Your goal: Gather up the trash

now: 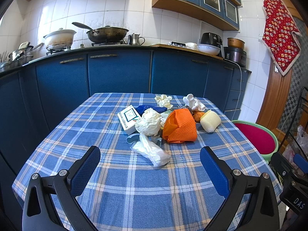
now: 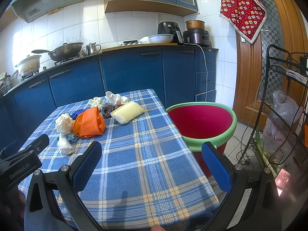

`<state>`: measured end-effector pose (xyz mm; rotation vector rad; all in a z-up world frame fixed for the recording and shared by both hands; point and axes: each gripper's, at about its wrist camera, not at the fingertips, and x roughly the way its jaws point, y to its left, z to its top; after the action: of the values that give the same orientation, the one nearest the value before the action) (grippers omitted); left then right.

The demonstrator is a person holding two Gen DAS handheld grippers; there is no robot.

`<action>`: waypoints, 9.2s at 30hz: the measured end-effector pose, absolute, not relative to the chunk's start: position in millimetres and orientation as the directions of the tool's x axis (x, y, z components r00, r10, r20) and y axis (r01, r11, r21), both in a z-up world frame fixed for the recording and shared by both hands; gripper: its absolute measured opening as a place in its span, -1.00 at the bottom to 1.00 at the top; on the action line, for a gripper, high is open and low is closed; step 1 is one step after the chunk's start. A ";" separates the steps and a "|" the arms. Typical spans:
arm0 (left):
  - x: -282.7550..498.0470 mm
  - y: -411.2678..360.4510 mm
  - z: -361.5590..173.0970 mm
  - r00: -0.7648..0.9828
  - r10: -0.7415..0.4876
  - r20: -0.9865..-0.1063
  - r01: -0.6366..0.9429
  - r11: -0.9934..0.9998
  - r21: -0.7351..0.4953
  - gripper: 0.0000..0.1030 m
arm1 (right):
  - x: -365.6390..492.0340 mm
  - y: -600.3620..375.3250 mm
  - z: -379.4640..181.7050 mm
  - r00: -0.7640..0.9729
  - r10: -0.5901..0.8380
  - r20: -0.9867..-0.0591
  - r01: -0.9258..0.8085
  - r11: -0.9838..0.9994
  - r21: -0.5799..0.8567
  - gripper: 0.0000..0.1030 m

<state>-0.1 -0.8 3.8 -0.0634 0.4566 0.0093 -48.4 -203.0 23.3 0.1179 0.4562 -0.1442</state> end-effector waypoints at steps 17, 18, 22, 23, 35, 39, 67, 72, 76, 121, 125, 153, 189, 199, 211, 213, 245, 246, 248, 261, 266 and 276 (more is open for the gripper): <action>-1.3 -4.4 4.6 0.896 -0.011 -0.445 -0.018 0.998 -0.061 0.99 | -47.6 -203.8 23.2 0.887 -0.112 -0.449 0.166 0.983 0.083 0.98; -0.8 -5.1 5.2 0.894 -0.017 -0.449 -0.013 0.998 -0.062 0.99 | -47.7 -204.0 23.3 0.886 -0.112 -0.450 0.166 0.982 0.084 0.97; -0.5 -6.3 6.3 0.890 -0.029 -0.455 -0.004 0.997 -0.071 0.99 | -47.1 -204.9 24.2 0.884 -0.109 -0.454 0.167 0.982 0.090 0.98; 0.4 -5.2 6.5 0.889 -0.032 -0.457 -0.002 0.997 -0.074 0.99 | -45.7 -206.3 25.8 0.883 -0.106 -0.456 0.166 0.982 0.092 0.98; 36.4 5.7 15.7 0.861 -0.059 -0.505 0.035 0.998 -0.055 1.00 | -11.2 -210.3 40.7 0.862 -0.048 -0.505 0.109 0.990 0.092 0.98; 57.1 12.0 15.9 0.840 -0.063 -0.539 0.025 0.997 -0.078 0.99 | 5.8 -210.6 45.5 0.852 -0.026 -0.523 0.080 0.993 0.081 0.97; 152.9 12.5 -8.1 0.694 -0.170 -0.699 0.025 0.977 -0.212 -0.25 | 191.0 -213.3 3.4 0.613 0.184 -0.768 -0.057 0.980 0.190 0.97; 151.2 24.5 -1.0 0.707 -0.252 -0.660 0.097 0.960 -0.262 -0.26 | 202.6 -205.9 -4.4 0.599 0.156 -0.785 0.016 0.978 0.207 0.94; 146.9 31.7 5.0 0.722 -0.310 -0.618 0.167 0.946 -0.278 -0.26 | 204.9 -200.6 -8.9 0.592 0.119 -0.797 0.070 0.978 0.197 0.80; 128.6 -79.0 42.7 0.636 -0.512 -0.578 0.411 0.858 -0.308 -0.26 | 79.6 -290.1 24.4 0.763 0.092 -0.639 0.157 0.933 0.322 -0.62; 133.1 -109.3 43.2 0.614 -0.529 -0.585 0.453 0.844 -0.287 -0.26 | 71.3 -310.3 24.4 0.771 0.045 -0.635 0.202 0.929 0.311 -0.62; 196.0 -250.8 -15.4 0.458 -0.512 -0.727 0.556 0.803 -0.216 0.20 | 75.7 -383.7 -21.1 0.719 -0.024 -0.695 0.353 0.873 0.335 -0.57; 171.7 -196.6 33.5 0.549 -0.506 -0.666 0.488 0.840 -0.236 0.23 | 53.7 -360.1 15.0 0.773 -0.032 -0.633 0.320 0.882 0.346 -0.06; 148.9 -154.5 44.6 0.589 -0.457 -0.667 0.437 0.874 -0.213 0.23 | 46.3 -333.2 28.9 0.787 -0.007 -0.617 0.269 0.904 0.332 0.19; 125.9 -79.4 45.4 0.640 -0.349 -0.685 0.285 0.935 -0.211 0.26 | 41.9 -298.6 36.9 0.789 0.034 -0.613 0.203 0.928 0.313 0.37; 122.2 -65.6 42.8 0.646 -0.324 -0.691 0.252 0.945 -0.208 0.27 | 41.8 -293.7 36.2 0.786 0.041 -0.617 0.193 0.931 0.309 0.37; 124.1 11.3 -34.4 0.568 -0.175 -0.805 -0.022 0.974 -0.227 0.26 | 49.1 -264.0 7.9 0.725 0.094 -0.683 0.148 0.946 0.287 0.39; 124.7 11.8 -35.9 0.564 -0.176 -0.806 -0.021 0.974 -0.227 0.23 | 49.4 -263.4 7.0 0.723 0.096 -0.685 0.146 0.947 0.286 0.39; 125.5 12.8 -38.8 0.560 -0.176 -0.810 -0.022 0.974 -0.227 0.21 | 49.6 -261.6 5.7 0.721 0.097 -0.686 0.144 0.948 0.285 0.39; 119.5 20.1 -39.0 0.577 -0.209 -0.790 0.019 0.970 -0.243 -0.20 | 52.7 -250.9 2.2 0.703 0.110 -0.702 0.123 0.954 0.273 0.39; 108.5 26.5 -31.4 0.596 -0.222 -0.772 0.044 0.969 -0.245 -0.29 | 55.9 -242.7 2.0 0.696 0.119 -0.708 0.105 0.959 0.265 0.39; 102.1 43.5 -4.5 0.668 -0.221 -0.710 0.064 0.968 -0.242 -0.35 | 73.9 -214.0 3.2 0.667 0.177 -0.724 0.030 0.964 0.263 0.39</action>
<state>102.1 43.5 -4.5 -0.2037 0.8251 -0.1619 73.9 -214.0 3.2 0.2623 0.8387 0.0840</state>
